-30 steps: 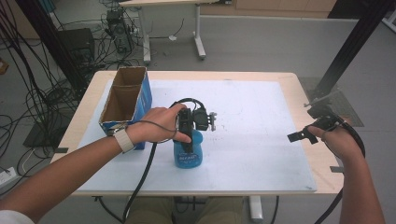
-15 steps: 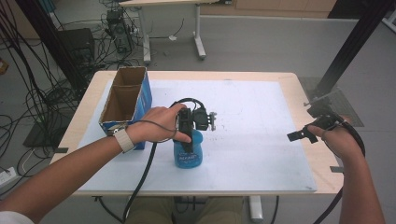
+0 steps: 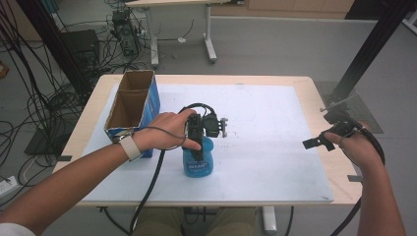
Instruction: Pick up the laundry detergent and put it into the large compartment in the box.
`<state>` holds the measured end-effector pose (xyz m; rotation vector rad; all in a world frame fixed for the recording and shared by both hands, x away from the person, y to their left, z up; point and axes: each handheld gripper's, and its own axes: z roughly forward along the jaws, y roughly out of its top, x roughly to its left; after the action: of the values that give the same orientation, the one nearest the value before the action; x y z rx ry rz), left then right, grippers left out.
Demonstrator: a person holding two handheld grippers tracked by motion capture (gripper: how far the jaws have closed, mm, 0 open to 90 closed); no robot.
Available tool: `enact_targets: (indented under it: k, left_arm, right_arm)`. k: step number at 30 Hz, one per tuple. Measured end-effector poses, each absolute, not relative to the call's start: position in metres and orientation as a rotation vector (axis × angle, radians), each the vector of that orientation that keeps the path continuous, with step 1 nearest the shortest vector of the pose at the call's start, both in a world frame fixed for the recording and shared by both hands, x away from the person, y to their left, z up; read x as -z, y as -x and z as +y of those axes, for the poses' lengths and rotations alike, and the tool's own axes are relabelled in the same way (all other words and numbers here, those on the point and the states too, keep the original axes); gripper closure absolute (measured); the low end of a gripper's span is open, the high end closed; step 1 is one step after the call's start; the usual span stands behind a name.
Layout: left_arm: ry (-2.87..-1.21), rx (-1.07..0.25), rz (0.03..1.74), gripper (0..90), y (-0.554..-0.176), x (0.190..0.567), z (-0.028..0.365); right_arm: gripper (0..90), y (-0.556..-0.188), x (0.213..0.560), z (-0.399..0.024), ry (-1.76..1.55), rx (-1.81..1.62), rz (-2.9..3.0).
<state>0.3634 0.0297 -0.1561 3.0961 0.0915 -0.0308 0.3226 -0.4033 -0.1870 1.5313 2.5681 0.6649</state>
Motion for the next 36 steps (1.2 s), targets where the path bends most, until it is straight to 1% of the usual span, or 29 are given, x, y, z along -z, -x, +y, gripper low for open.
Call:
enact_targets:
  k: [36]
  left_arm:
    - [-3.093,0.034,0.102,38.0,-0.3634,0.1561,0.0301]
  right_arm:
    - [6.4,-0.3220,0.1880,-0.4038,-1.528,-0.669,2.571]
